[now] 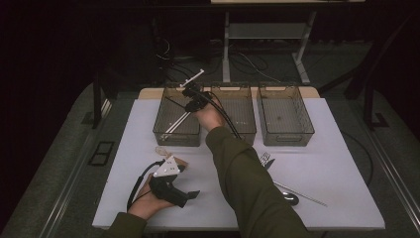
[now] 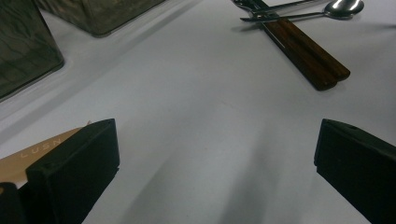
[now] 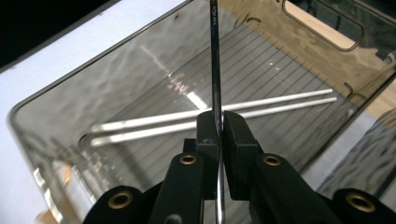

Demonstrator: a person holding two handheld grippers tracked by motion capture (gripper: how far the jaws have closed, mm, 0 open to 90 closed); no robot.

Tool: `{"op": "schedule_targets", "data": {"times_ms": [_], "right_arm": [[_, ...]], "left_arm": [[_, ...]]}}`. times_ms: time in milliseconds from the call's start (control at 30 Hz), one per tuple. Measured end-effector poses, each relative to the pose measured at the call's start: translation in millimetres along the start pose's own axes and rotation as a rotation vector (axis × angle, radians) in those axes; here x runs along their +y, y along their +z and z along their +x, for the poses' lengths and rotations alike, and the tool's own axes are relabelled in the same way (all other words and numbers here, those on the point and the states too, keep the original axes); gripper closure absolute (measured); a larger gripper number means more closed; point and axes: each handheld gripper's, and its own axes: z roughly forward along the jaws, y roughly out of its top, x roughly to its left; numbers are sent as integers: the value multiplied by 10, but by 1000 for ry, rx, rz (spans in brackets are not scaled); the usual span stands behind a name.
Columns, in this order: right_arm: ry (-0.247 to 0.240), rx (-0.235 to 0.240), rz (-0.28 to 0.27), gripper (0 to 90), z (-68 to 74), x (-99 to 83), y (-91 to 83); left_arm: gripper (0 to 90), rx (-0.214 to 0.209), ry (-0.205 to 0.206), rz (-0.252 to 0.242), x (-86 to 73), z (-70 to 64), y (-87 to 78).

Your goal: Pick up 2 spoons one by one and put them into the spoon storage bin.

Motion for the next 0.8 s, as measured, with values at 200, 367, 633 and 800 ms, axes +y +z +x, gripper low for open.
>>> {"op": "schedule_targets", "data": {"times_ms": [200,367,633,800], "right_arm": [[-20,3,-78,611,41,4,-102],[-27,29,-102,521,10,-58,-276],[-26,111,-129,430,-129,-374,-576],[-57,138,-145,360,-186,-582,-777]], "left_arm": [[0,2,-1,-1,-2,7,-8],[0,5,4,3,1,2,-3],[0,10,4,7,-4,1,-8],[0,11,2,5,-7,0,-12]]}}
